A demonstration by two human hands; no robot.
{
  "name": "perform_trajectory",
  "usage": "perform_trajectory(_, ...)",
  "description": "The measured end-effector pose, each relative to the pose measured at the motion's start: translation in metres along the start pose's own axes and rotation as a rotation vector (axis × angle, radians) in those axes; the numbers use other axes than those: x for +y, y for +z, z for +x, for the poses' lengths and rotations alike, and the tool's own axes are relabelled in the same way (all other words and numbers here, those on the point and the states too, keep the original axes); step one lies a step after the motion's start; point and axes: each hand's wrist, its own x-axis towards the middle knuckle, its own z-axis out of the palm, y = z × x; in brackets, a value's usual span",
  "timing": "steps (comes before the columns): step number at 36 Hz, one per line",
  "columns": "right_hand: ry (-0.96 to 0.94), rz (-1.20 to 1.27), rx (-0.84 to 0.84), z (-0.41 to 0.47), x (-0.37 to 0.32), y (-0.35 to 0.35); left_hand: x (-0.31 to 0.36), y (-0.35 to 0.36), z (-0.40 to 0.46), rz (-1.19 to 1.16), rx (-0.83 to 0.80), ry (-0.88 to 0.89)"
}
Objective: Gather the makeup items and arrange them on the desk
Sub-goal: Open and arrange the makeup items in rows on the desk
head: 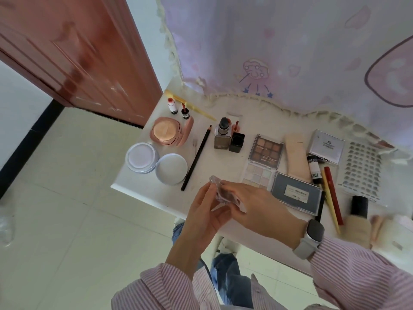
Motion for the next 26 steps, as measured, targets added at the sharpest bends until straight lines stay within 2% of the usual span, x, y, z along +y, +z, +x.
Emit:
perform_trajectory(9,0.049,-0.032,0.026,0.008,-0.007,-0.001,0.008,-0.001,0.013,0.006,-0.028,-0.053)
perform_trajectory(12,0.117,-0.040,0.011,0.014,-0.003,-0.002,0.010,-0.002,0.016,0.009,-0.014,-0.088)
perform_trajectory(15,0.195,0.002,0.053,0.023,0.009,-0.011,0.011,-0.004,0.014,0.001,-0.008,-0.149)
perform_trajectory(20,0.197,0.109,0.044,0.030,0.017,-0.020,0.021,-0.007,0.020,0.077,0.000,-0.185)
perform_trajectory(22,0.267,0.241,0.080,0.033,0.022,-0.021,0.028,-0.007,0.025,0.119,0.031,-0.190)
perform_trajectory(26,0.561,0.806,0.202,0.041,0.023,-0.027,0.039,-0.003,0.035,0.221,0.168,-0.098)
